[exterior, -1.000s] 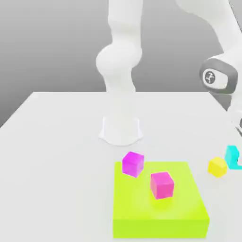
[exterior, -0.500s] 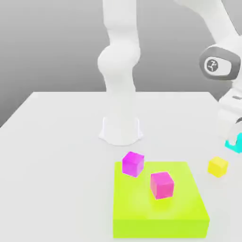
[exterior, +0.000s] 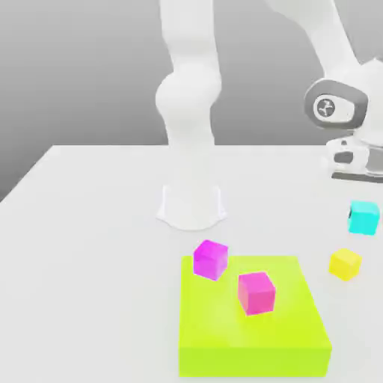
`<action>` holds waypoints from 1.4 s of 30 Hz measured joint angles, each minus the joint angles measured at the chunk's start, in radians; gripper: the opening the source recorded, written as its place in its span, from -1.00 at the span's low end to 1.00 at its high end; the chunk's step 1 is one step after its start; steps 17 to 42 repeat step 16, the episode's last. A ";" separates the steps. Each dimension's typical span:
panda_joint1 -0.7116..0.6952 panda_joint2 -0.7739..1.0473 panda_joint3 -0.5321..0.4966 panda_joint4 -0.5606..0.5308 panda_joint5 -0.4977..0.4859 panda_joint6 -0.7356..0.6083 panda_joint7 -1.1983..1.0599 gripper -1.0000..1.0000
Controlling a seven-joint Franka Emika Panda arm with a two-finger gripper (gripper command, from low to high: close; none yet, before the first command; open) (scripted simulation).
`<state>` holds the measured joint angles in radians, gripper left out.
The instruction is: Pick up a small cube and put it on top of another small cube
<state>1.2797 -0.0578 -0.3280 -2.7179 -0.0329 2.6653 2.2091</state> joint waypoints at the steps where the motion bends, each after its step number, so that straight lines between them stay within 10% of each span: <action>1: -0.002 0.005 0.004 -0.006 -0.001 0.011 0.050 -1.00; 14: -0.028 0.224 0.073 0.004 0.186 0.212 -0.035 -1.00; 15: -0.034 0.235 0.082 0.004 0.199 0.220 -0.045 1.00; 42: -0.034 0.235 0.082 0.005 0.199 0.220 -0.045 1.00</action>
